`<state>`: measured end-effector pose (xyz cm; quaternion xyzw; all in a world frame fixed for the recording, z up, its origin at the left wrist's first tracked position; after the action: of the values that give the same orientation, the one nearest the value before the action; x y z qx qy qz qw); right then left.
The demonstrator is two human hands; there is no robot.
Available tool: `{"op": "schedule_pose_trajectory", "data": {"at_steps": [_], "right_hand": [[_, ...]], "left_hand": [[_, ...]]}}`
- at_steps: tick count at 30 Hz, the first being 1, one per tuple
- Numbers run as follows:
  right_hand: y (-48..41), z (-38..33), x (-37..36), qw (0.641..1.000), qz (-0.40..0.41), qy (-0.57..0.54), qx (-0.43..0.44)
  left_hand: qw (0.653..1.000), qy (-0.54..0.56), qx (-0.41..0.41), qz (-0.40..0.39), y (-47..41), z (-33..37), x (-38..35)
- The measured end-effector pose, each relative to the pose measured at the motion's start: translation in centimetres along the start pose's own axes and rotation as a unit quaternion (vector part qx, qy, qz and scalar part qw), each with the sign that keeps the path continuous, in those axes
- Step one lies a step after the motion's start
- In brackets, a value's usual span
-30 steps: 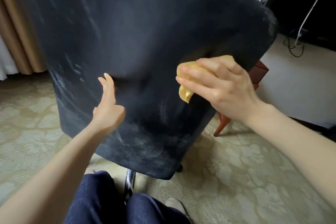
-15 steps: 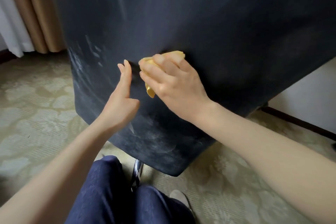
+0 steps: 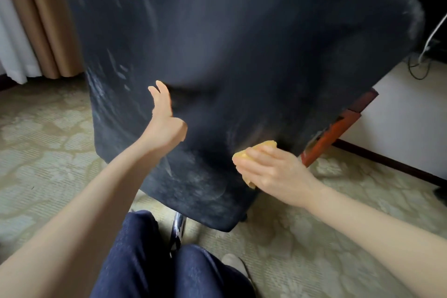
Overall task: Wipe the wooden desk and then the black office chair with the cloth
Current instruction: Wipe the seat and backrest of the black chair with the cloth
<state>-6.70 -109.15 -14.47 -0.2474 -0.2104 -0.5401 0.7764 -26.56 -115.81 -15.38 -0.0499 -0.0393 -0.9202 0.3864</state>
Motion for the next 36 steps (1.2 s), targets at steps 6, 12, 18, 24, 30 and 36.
{"op": "schedule_pose_trajectory", "data": {"at_steps": [6, 12, 18, 24, 30, 36], "right_hand": [[-2.0, 7.6, 6.1, 0.986, 0.107, 0.063, -0.11], [-4.8, 8.6, 7.1, 0.951, 0.226, 0.058, -0.204], [-5.9, 5.1, 3.8, 0.951, 0.218, 0.012, -0.218], [-5.2, -1.4, -2.0, 0.983, 0.072, -0.056, -0.158], [0.9, -5.7, -5.3, 0.997, -0.081, -0.016, -0.007], [5.1, -0.5, -1.0, 0.998, 0.012, -0.026, -0.057]], "left_hand": [[0.998, 0.02, -0.019, 0.061, 1.2, 1.3, -1.4], [0.994, 0.014, -0.104, 0.033, 2.8, 2.4, -2.9], [0.998, -0.008, -0.054, 0.018, 2.3, 3.1, -3.1], [0.999, -0.027, -0.045, 0.004, 2.1, 3.3, -3.0], [0.998, -0.03, -0.058, 0.011, 2.3, 3.2, -3.0], [0.998, -0.024, -0.06, 0.02, 2.3, 3.1, -3.2]]}}
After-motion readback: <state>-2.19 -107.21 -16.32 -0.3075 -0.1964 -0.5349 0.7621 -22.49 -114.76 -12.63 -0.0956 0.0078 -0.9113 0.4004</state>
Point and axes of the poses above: each hand's wrist, its own y-axis away from the middle knuckle, its own x-axis out of the back of the hand, z = x × y, the point moved 6 cm from there along -y, towards the middle knuckle, and after that the axes turned 6 degrees about y, right-handed, at the moved point
